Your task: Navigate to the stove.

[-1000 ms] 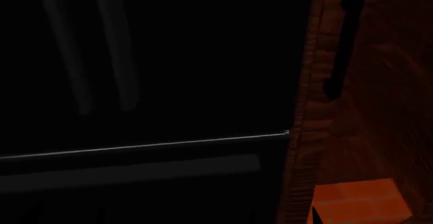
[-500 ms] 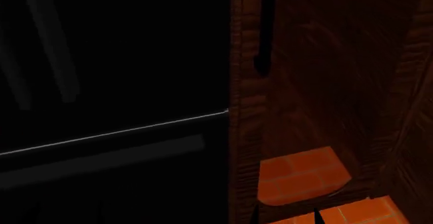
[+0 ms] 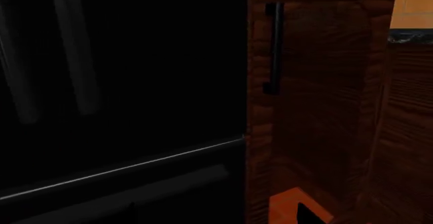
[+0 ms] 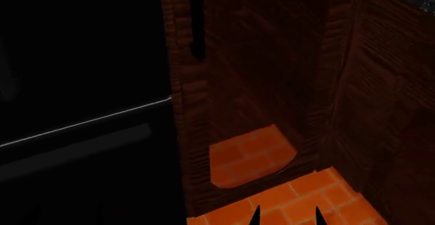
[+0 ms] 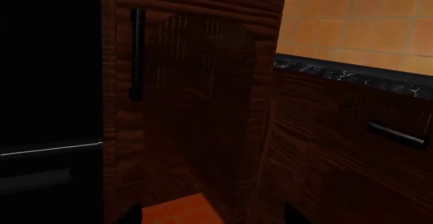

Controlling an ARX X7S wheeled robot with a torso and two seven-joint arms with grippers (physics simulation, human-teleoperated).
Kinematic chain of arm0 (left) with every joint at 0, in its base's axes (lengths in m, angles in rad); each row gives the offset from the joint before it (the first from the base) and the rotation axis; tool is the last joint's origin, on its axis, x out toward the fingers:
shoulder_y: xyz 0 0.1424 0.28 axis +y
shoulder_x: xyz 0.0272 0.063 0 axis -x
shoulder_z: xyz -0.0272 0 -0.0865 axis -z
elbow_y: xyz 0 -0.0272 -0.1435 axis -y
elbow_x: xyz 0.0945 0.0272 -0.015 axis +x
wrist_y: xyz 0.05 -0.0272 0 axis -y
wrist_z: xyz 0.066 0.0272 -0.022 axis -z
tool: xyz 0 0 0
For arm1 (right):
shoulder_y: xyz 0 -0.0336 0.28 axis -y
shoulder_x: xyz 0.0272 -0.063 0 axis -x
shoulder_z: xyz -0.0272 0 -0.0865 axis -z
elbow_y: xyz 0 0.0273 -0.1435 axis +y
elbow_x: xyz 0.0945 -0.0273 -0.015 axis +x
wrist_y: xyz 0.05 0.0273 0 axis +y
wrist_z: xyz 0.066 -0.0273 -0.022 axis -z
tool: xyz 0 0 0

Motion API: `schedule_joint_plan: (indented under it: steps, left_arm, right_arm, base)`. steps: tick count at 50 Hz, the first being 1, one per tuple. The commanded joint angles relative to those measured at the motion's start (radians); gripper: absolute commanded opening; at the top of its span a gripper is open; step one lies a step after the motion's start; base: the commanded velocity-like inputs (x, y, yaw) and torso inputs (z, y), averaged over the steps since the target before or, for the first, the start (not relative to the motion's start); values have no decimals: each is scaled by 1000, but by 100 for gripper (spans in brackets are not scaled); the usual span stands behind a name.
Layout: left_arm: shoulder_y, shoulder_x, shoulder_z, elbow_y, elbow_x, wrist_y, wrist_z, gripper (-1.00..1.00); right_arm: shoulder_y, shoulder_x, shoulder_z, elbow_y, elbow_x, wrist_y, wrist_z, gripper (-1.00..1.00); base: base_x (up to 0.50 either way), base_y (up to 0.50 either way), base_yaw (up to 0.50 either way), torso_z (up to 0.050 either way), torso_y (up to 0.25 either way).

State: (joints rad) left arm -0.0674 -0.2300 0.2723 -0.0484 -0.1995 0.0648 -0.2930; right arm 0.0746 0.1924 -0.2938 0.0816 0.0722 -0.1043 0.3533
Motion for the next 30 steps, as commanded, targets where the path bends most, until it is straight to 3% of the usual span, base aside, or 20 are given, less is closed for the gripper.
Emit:
schedule_joint_plan:
  steps: [1,30]
  left_arm:
    - [2,-5,4,6,-4,-2,-4,100]
    - [-11,-9,18,-9,-12,-3,-9,100]
  right_arm:
    - [-2,5,-7,-9,3,3,6,100]
    - [8,15,-23,6,13,-9,8,100]
  base:
    - [-164,82,-500,0,0]
    - [-124,77,-500,0,0]
